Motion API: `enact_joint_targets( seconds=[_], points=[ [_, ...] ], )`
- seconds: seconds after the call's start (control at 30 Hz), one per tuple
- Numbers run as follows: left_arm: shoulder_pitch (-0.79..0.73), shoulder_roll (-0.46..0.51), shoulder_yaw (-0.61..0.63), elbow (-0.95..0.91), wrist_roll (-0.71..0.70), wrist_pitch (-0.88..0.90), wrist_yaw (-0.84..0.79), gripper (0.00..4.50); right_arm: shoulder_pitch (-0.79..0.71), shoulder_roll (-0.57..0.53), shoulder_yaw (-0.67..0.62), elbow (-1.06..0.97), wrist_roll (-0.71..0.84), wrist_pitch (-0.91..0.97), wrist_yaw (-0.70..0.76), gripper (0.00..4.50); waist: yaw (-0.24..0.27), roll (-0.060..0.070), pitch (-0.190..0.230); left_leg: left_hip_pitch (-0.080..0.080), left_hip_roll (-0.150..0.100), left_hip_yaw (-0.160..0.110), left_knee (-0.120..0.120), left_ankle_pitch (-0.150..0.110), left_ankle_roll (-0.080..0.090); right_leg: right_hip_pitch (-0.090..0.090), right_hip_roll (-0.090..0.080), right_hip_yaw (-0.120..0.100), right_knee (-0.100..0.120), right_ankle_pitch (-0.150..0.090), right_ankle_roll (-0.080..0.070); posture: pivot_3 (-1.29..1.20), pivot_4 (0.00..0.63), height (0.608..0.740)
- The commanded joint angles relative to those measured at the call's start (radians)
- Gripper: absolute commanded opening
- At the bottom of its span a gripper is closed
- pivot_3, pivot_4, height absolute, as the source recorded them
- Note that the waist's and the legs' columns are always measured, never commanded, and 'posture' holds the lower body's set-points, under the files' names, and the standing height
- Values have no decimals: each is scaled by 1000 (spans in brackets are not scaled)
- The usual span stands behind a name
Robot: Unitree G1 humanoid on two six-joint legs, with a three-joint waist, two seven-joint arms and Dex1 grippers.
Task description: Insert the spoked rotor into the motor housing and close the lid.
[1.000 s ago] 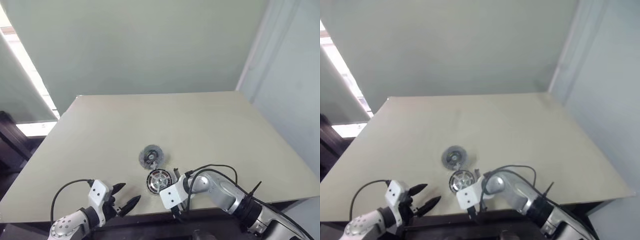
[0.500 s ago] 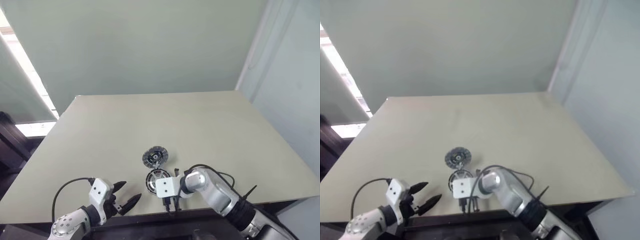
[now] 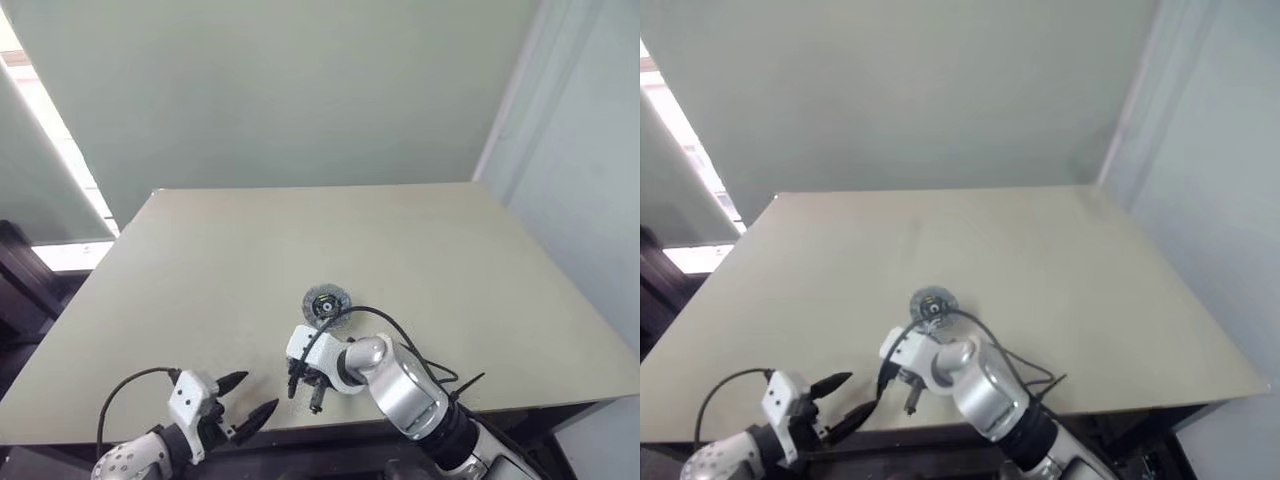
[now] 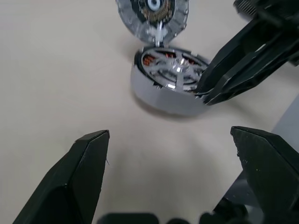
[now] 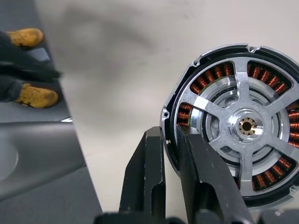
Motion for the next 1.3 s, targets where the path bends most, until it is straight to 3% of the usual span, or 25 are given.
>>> enact_joint_targets(
  seconds=[0.03,0.5,0.9,1.2,1.3],
  points=[
    [-5,-4,22,-11,-17,-31,0,4500,-51,32,2,-8,29,57,-51,102,0,0,0,0,0,0,0,0,0,0,0,0,0,0,0,0,0,740],
    [-31,-11,-18,14,16,-53,3,4500,-128,-4,56,21,187,164,-108,102,-1,0,0,-2,0,-1,0,0,0,0,0,-1,0,0,0,0,0,740],
    [-36,-17,-38,10,26,-52,9,4500,-144,14,7,57,306,206,-178,102,-1,0,0,-2,0,-1,0,0,0,0,0,-1,0,0,0,0,0,740],
    [-38,-13,-47,5,29,-49,14,4500,-173,-10,10,61,363,143,-200,3125,-2,0,0,-2,0,-1,0,0,0,0,0,-1,0,0,0,0,0,740],
    [-37,-12,-47,4,28,-49,13,4500,-176,-14,7,53,374,125,-216,4321,-1,0,0,-2,0,-1,0,0,0,0,0,-1,0,0,0,0,0,740]
  ],
)
